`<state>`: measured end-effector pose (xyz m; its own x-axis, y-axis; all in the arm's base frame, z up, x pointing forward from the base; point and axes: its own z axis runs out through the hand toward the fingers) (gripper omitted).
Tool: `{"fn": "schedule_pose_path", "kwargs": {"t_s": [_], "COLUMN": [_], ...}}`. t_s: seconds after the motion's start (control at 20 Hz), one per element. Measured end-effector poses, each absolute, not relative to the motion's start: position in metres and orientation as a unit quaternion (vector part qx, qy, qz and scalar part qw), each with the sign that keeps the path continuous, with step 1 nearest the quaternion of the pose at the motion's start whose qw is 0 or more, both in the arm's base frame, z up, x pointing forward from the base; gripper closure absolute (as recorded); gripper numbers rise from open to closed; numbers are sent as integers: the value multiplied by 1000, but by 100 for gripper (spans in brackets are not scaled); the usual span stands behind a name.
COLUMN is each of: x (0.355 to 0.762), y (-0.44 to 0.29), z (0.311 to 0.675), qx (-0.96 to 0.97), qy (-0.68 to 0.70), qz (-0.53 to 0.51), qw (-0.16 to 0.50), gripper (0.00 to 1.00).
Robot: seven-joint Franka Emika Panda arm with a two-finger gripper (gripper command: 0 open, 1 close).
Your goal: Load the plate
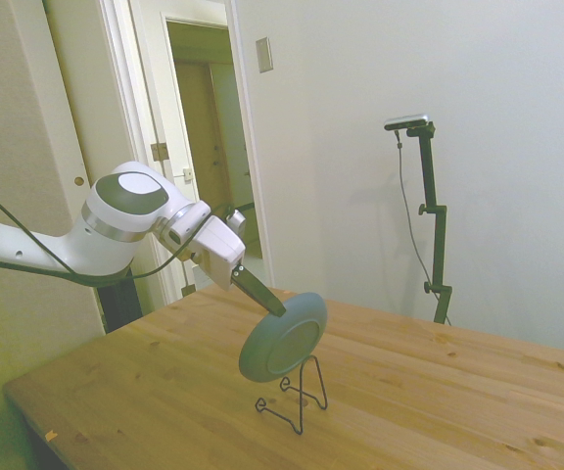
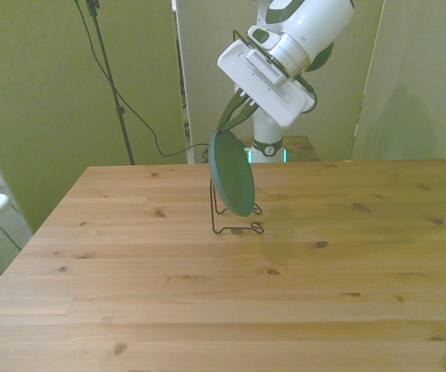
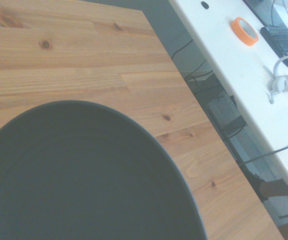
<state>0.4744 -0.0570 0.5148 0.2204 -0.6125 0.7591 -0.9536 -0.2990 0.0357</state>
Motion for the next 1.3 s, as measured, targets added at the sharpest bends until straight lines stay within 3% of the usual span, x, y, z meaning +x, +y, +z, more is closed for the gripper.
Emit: {"fn": "schedule_pose_path", "kwargs": {"t_s": [0.7,1.3], "x": [497,485], "y": [-18,-13], "z": [475,493], "qx": [723,694], "qy": [-517,-520], "qz": [324,352], "qw": [323,352], "gripper": [100,100]}}
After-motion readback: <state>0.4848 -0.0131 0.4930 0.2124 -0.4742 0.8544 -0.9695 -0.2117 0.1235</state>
